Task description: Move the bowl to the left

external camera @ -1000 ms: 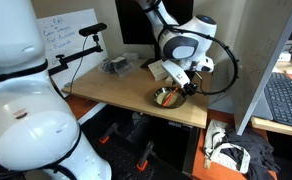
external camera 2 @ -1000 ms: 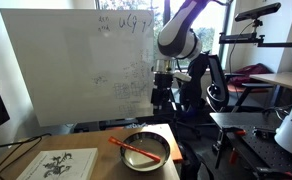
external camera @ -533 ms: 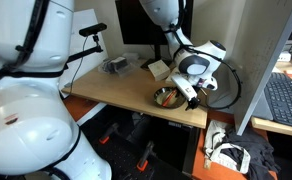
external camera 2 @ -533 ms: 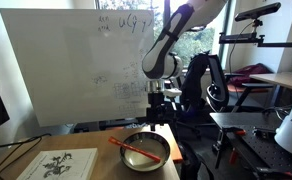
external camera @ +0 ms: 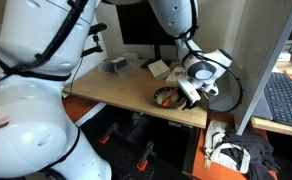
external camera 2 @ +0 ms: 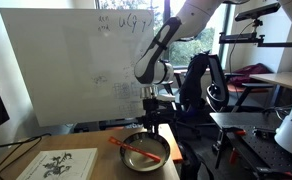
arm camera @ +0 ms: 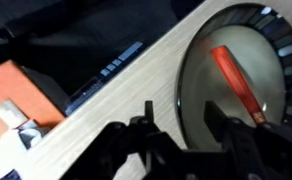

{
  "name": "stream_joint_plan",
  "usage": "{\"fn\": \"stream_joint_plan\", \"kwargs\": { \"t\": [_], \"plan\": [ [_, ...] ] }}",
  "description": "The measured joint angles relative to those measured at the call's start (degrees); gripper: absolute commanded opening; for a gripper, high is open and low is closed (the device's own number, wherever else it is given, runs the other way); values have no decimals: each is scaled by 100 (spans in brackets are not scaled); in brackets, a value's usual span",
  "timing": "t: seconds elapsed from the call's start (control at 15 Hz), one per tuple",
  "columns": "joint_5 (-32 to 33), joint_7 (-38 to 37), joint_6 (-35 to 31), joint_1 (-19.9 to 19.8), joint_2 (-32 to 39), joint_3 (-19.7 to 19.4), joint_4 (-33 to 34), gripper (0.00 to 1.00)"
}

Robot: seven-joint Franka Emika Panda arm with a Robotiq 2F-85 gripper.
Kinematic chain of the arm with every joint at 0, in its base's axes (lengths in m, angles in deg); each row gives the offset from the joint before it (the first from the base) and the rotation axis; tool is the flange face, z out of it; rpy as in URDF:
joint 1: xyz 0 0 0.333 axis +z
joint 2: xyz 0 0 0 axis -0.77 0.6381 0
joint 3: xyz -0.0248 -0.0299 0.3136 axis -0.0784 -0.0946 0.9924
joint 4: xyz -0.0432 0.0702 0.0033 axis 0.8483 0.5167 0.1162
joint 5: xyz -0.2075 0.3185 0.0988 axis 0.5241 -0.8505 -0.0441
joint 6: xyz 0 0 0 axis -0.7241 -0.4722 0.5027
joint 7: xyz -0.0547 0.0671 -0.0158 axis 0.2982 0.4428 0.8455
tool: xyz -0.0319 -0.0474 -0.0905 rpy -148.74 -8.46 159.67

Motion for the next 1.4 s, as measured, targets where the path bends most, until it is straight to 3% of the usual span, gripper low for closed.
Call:
{"fn": "stream_joint_plan", "kwargs": {
  "t": [0.27,0.93,1.4],
  "plan": [
    [2,78,65,-58,207,105,174,0],
    [338,899,85,-43,210,235,351,2],
    [772,2079,33,22,156,887,299,3]
  ]
}}
